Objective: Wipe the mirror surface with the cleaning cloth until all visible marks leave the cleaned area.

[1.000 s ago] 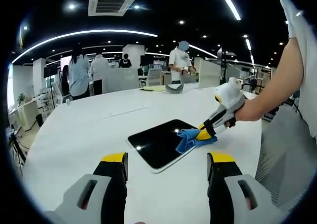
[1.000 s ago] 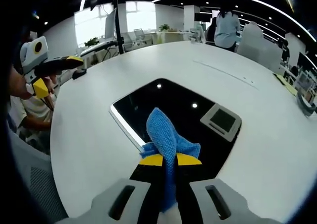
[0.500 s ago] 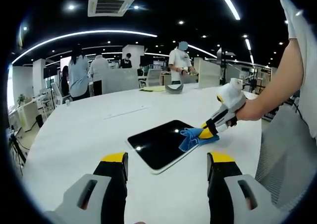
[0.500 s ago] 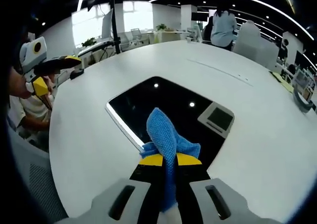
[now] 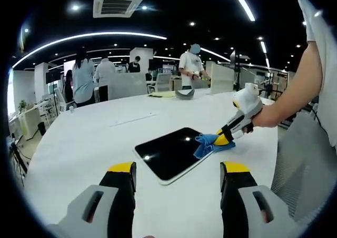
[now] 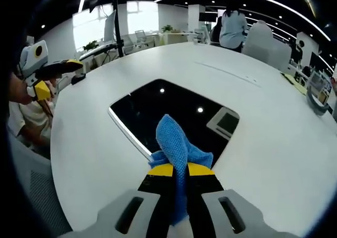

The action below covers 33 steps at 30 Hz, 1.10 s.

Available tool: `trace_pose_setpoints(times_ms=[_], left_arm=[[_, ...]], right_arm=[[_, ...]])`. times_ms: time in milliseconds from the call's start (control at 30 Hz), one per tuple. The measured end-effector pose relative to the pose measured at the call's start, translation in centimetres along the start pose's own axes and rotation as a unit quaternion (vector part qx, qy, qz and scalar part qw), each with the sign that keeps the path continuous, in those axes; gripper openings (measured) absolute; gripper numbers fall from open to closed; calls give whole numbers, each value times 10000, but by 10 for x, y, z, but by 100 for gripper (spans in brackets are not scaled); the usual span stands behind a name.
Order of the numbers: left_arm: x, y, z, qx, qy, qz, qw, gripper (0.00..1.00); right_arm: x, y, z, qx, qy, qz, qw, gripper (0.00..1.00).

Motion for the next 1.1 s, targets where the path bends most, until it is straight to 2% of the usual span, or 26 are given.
trace_pose_setpoints(times_ms=[933,1100], left_arm=[[7,-4,-5,49,103,5,9999,64],[8,-4,-6,52,114,2,9999,64]], right_arm=[[-8,8,-8,188,243,2,9995,2],[-7,8,-10,343,249,-40,9991,2]])
Point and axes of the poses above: the point that each gripper's makers call its tool centre point, and the gripper's own axes: x roughly forward along the fingers, z roughly to its left, y roughly out of its underside, the point moved 7 cm from there along -x, roughly backward along the fingers
